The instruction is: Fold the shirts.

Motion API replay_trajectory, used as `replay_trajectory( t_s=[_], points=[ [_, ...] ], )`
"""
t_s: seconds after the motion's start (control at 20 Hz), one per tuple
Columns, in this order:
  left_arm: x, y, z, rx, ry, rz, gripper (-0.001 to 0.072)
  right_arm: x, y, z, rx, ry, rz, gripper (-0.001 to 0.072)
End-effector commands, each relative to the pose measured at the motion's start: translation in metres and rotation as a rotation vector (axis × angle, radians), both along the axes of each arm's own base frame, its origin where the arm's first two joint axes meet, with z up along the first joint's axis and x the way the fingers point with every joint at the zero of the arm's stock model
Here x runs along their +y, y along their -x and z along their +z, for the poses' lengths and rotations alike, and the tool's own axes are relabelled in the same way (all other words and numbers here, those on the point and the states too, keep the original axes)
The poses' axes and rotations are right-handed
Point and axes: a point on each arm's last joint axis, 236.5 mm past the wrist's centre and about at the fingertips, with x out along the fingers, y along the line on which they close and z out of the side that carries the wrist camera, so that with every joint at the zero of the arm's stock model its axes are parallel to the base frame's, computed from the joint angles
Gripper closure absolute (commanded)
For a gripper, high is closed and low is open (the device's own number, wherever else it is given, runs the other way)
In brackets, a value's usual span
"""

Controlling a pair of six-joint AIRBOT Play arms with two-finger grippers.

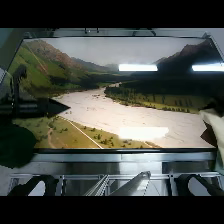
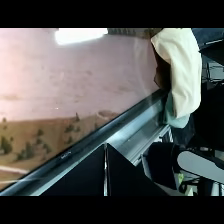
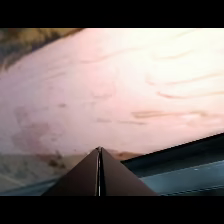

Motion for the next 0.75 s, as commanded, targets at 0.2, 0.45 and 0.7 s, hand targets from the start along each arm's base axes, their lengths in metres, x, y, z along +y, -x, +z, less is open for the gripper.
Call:
replay_trajectory(
  t_s=[0.2, 0.45, 0.7],
  points=[
    [-0.018, 0.079, -0.055, 0.103, 0.028, 0.020, 0.0697, 0.131, 0.044, -0.068, -0.156, 0.006, 0.346, 0.0697],
    [-0.020, 0.085, -0.051, 0.057, 0.019, 0.020, 0.0697, 0.135, 0.048, -0.071, -0.136, 0.000, 0.363, 0.0695],
    [-0.020, 0.087, -0.045, 0.016, 0.010, 0.022, 0.0696, 0.135, 0.048, -0.071, -0.136, 0.000, 0.363, 0.0695]
  ],
)
